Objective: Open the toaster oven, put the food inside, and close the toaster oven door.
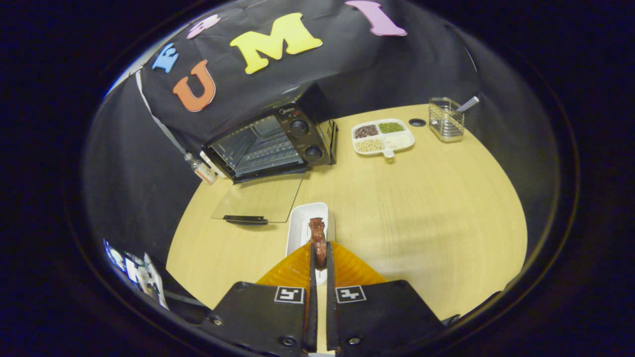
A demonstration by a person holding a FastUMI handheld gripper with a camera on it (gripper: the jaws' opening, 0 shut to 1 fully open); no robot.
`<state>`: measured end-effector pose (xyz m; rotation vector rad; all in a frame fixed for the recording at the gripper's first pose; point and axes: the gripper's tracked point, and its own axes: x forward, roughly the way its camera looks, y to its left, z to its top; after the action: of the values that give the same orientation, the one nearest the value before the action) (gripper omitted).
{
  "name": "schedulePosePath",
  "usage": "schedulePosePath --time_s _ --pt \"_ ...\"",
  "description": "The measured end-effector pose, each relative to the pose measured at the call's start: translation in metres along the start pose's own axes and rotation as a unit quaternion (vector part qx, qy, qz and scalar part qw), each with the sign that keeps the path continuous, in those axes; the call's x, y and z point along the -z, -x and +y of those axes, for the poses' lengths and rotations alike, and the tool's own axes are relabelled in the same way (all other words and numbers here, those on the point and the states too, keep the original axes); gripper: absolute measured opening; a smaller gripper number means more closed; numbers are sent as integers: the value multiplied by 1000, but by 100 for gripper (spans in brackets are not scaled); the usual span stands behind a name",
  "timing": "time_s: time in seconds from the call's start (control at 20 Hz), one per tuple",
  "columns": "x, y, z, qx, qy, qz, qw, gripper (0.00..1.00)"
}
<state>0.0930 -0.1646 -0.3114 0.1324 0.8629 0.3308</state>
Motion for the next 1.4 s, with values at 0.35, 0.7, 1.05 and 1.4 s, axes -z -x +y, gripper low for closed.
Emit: schedulePosePath --time_s 0.35,0.7,1.05,1.4 --pt "-26 36 34 32 74 -60 995 10" --pt "-53 50 103 62 168 -127 976 10" --pt "-74 7 182 53 170 -172 969 10" --pt "-79 -66 230 48 173 -194 964 10"
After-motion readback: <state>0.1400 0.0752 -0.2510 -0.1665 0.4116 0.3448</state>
